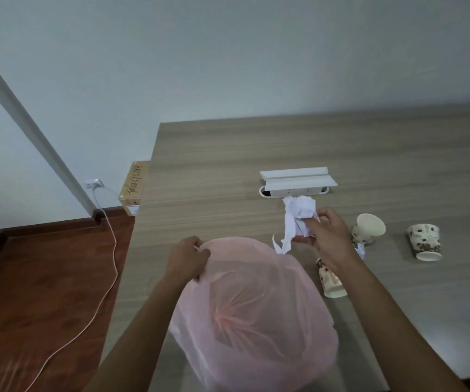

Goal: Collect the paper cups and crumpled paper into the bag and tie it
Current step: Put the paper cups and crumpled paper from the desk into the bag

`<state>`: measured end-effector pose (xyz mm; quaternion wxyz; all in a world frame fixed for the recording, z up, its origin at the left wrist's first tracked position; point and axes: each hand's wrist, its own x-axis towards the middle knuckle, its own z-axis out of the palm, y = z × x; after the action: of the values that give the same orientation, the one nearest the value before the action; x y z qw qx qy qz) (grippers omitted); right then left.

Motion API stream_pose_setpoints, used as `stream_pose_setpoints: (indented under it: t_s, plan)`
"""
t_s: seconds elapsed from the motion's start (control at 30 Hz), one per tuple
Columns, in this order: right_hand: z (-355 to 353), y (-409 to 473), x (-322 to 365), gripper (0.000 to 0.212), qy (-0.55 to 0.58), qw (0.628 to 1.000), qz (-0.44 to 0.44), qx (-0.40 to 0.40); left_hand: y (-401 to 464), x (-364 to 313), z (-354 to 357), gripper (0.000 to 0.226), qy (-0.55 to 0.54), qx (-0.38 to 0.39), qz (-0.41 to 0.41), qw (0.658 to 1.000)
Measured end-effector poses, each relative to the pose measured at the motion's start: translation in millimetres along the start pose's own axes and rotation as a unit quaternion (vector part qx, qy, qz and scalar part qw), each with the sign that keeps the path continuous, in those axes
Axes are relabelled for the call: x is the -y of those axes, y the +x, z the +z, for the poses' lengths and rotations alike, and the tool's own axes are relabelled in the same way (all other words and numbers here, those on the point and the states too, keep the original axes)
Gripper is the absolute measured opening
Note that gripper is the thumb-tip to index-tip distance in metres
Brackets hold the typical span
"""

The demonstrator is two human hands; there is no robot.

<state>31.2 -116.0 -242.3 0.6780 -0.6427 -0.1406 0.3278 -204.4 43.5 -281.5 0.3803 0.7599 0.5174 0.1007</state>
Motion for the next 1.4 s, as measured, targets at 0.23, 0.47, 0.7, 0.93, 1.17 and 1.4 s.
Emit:
stream_pose_setpoints:
  t_s: [0.23, 0.47, 0.7, 0.93, 1.17, 1.4]
  plan:
    - [32, -11, -45, 0.012, -0.273, 0.944, 0.008, 0.184, 29, 3, 24, 0.01, -0.095, 0.003, -0.099, 0.991]
    - [67, 8, -113, 0.056, -0.479, 0.831, -0.015, 0.283, 49, 15, 20, 0.014, -0.106, -0.032, -0.127, 0.986]
    - [68, 18, -83, 0.017, -0.416, 0.874, -0.158, 0.196, 42, 26, -8, 0.008, -0.02, -0.078, -0.091, 0.993]
    - [11, 72, -69, 0.025, -0.473, 0.879, -0.004, -0.051, 38, 28, -45, 0.001, 0.025, -0.075, -0.045, 0.996]
    - [-13, 78, -71, 0.053, -0.57, 0.818, 0.079, -0.014, 24, 24, -66, 0.005, 0.037, -0.103, -0.015, 0.994]
    - [-29, 60, -70, 0.067, -0.548, 0.831, 0.096, 0.008, 16, 10, -63, 0.011, 0.034, -0.151, 0.018, 0.988]
